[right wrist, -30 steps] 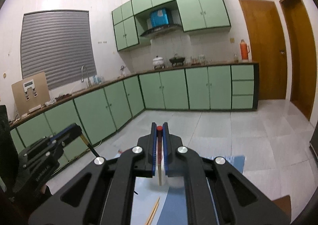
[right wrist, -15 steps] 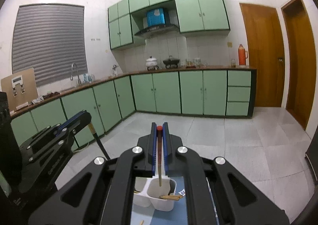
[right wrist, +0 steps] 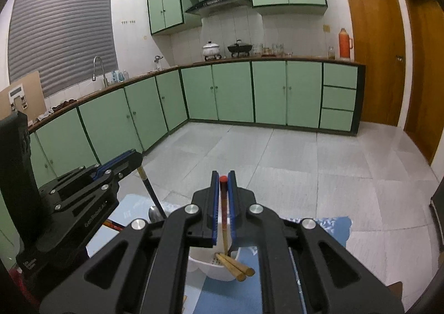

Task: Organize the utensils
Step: 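Lower both chopsticks into the white holder and open both tools, then move both open tools back to the last two chopsticks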

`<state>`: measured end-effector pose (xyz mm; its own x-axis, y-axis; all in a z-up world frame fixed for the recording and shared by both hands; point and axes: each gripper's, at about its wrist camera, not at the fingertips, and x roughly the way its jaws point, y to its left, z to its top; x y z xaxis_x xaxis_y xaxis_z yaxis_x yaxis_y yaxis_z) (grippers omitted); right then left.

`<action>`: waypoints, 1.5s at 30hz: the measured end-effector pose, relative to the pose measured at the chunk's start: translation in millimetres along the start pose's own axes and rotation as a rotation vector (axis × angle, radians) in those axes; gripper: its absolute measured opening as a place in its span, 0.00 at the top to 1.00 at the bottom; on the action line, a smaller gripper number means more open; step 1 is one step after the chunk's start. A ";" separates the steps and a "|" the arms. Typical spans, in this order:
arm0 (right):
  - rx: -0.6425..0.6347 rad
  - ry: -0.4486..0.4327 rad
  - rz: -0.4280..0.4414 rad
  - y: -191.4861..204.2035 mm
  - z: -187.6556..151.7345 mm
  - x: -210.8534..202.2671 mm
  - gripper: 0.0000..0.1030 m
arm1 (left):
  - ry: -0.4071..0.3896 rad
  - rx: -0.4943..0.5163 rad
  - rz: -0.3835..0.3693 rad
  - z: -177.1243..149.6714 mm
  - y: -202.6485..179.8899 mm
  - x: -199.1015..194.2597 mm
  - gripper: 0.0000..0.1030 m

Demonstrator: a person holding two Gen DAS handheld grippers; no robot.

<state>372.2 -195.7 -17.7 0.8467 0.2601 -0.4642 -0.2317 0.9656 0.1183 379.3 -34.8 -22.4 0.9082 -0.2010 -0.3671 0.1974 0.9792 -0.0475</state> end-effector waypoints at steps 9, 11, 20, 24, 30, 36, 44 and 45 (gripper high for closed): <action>0.020 -0.081 -0.038 -5.2 6.5 -36.4 0.65 | -0.066 -0.003 -0.003 14.6 3.2 -49.4 0.71; 0.021 -0.111 -0.048 -6.1 5.3 -51.9 0.54 | -0.084 0.000 -0.003 19.3 0.9 -63.3 0.63; 0.055 -0.186 -0.073 -5.4 -35.8 -119.6 0.21 | -0.121 0.017 -0.015 -0.9 -9.1 -135.4 0.41; 0.061 -0.169 -0.087 -1.1 -71.2 -140.1 0.14 | -0.088 0.015 -0.010 -25.9 -8.6 -155.2 0.32; 0.088 -0.118 -0.106 5.7 -122.4 -155.7 0.10 | 0.016 0.010 -0.005 -82.7 -5.1 -173.2 0.23; 0.116 -0.055 -0.122 15.9 -165.7 -158.3 0.10 | 0.131 0.010 0.001 -140.7 -5.1 -182.7 0.23; 0.126 0.047 -0.140 36.3 -222.3 -148.7 0.10 | 0.225 0.020 0.013 -190.3 -5.0 -189.9 0.23; 0.126 0.060 -0.141 39.5 -230.0 -148.0 0.10 | 0.242 0.018 0.017 -197.0 -3.8 -190.1 0.23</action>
<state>127.6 -197.9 -146.3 0.8353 0.1251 -0.5354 -0.0483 0.9867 0.1553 133.2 5.5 -135.4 0.7968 -0.1693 -0.5800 0.1914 0.9812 -0.0234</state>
